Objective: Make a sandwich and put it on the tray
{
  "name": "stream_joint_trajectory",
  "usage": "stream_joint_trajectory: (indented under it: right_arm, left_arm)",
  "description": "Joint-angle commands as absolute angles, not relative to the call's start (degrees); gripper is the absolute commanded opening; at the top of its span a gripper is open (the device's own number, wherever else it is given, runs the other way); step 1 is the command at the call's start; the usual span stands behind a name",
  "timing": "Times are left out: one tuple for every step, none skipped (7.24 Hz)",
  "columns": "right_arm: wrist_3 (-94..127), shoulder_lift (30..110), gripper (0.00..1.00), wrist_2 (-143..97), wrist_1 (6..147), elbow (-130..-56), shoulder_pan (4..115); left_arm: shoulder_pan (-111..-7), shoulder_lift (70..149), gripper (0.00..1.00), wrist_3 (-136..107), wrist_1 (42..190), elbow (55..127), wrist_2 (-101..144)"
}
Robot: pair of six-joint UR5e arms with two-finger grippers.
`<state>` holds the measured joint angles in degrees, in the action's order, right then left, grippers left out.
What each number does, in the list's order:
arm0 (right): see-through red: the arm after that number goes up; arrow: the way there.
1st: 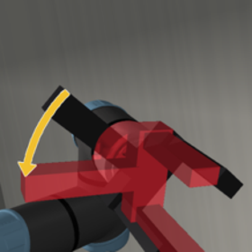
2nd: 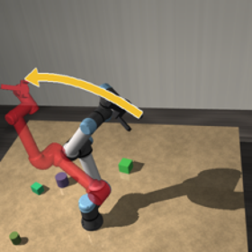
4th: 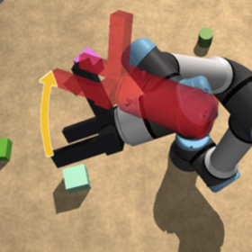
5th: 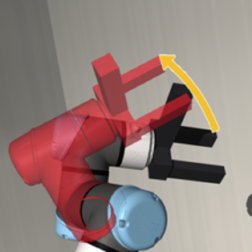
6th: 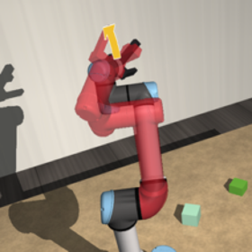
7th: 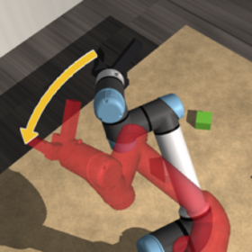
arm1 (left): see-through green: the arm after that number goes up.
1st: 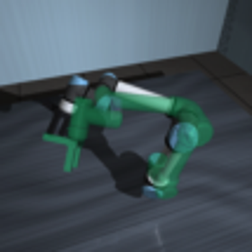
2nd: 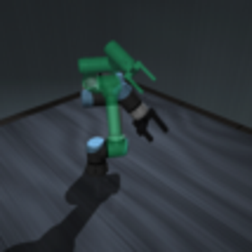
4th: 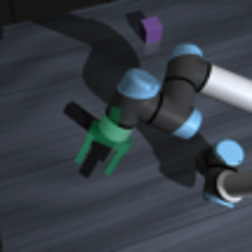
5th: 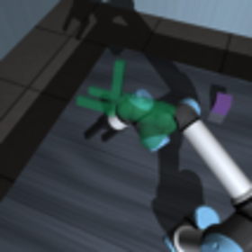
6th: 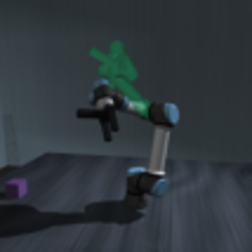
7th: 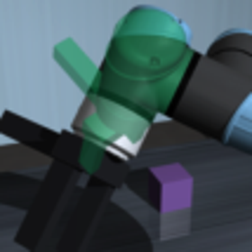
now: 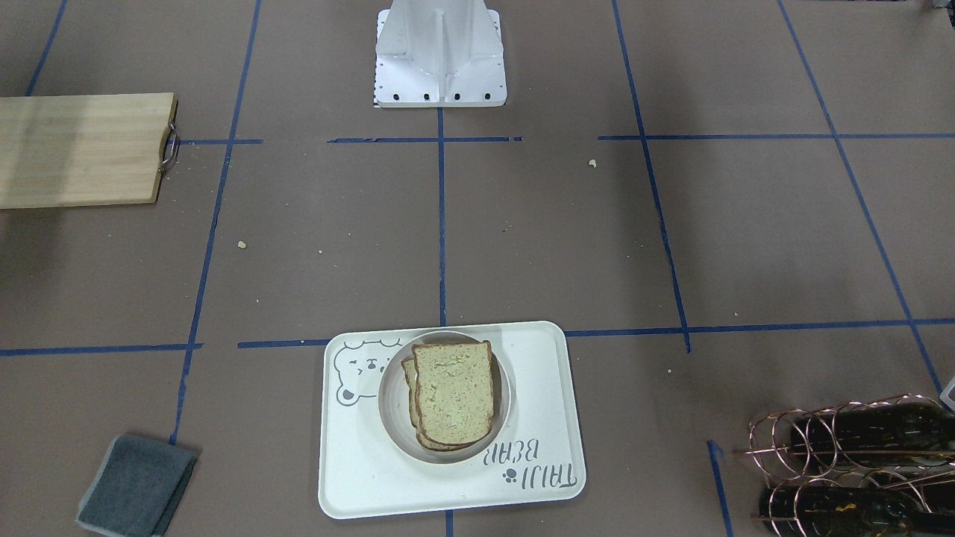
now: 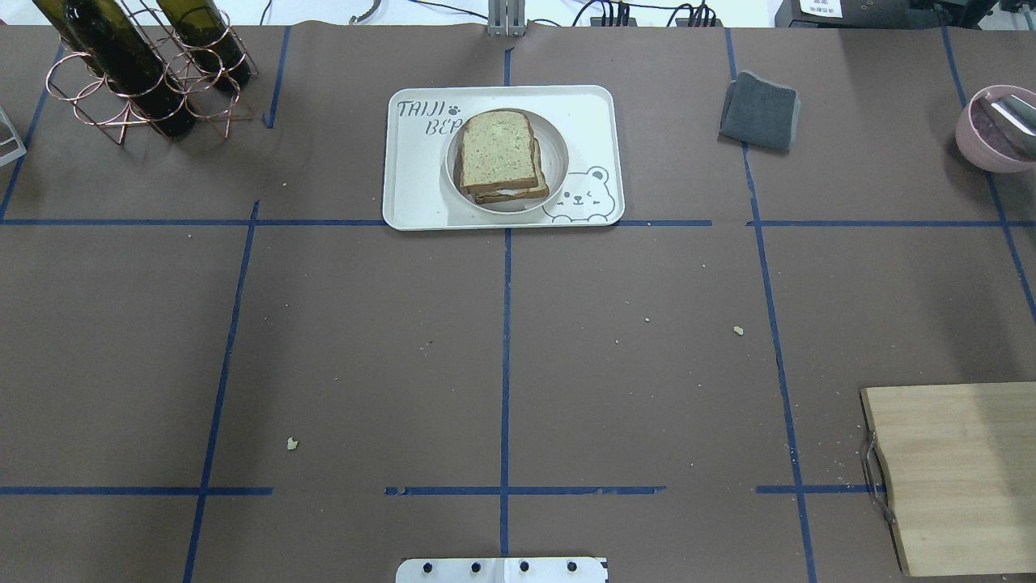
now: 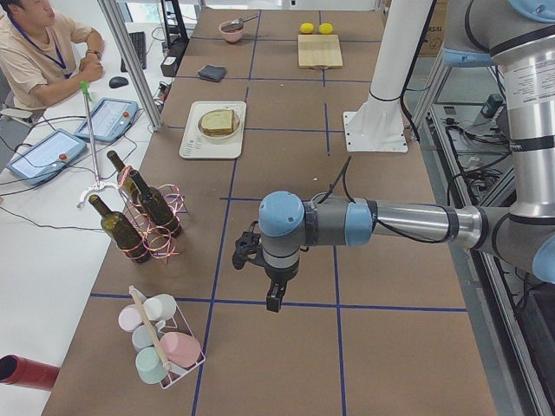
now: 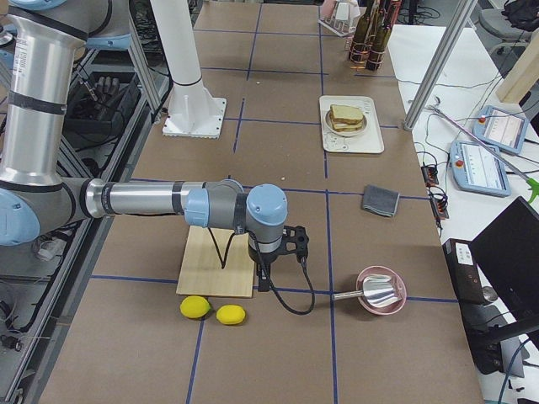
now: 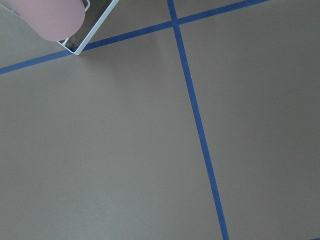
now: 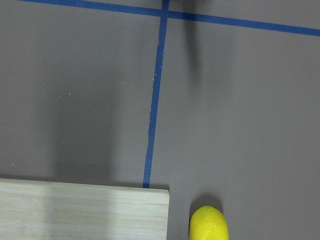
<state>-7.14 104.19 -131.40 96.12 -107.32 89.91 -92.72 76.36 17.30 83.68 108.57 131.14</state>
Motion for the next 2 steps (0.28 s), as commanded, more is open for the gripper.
stream_joint_trajectory:
  right_arm:
    - [-7.3, 104.2, 1.00, -131.4, 96.2, -107.3, 89.9]
    - [-7.3, 104.2, 1.00, -131.4, 96.2, -107.3, 89.9]
  left_arm:
    - [-92.7, 76.3, 1.00, 17.2, 84.8, 108.5, 131.2]
    - [-92.7, 76.4, 1.00, 17.3, 84.8, 108.5, 131.2]
